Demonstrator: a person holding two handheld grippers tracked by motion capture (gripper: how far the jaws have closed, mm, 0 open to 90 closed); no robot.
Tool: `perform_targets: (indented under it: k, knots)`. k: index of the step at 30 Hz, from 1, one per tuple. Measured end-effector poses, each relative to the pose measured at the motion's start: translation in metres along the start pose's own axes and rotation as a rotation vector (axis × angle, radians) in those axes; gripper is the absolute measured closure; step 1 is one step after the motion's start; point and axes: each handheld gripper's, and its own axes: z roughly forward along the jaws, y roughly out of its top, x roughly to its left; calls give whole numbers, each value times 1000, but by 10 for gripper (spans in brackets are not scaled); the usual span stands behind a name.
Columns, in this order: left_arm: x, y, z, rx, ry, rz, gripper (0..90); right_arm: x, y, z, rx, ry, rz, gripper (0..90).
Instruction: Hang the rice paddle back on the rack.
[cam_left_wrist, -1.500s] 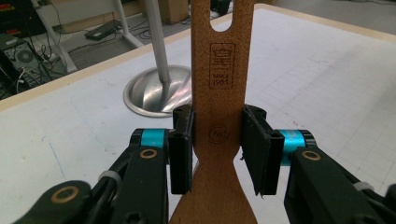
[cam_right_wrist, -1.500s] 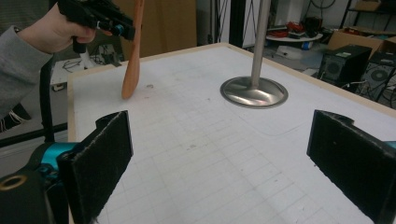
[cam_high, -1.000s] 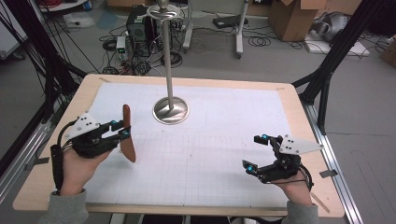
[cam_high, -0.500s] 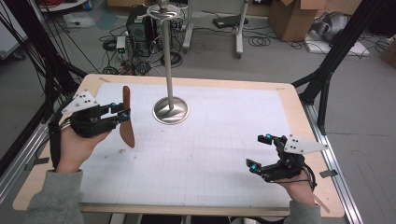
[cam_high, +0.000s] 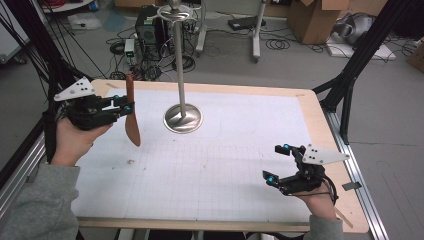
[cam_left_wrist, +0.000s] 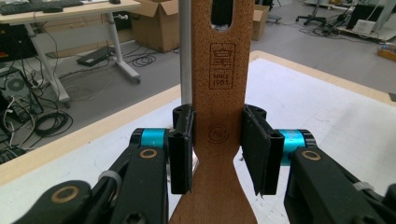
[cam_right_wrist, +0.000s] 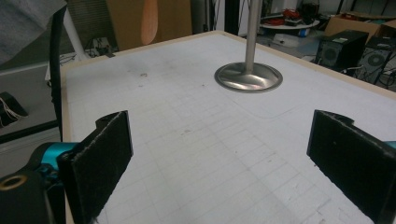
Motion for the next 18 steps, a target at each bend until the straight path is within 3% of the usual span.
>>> perform_targets:
  k: [3, 7, 18]
  knots:
    - [3, 5, 1, 1, -6, -8, 650, -1, 0, -1, -7, -2, 0, 56]
    - [5, 14, 5, -24, -51, -45, 650, -3, -1, -3, -12, -7, 8, 56]
    - [13, 51, 23, 10, -62, -18, 650, -4, -2, -4, -11, -14, 13, 56]
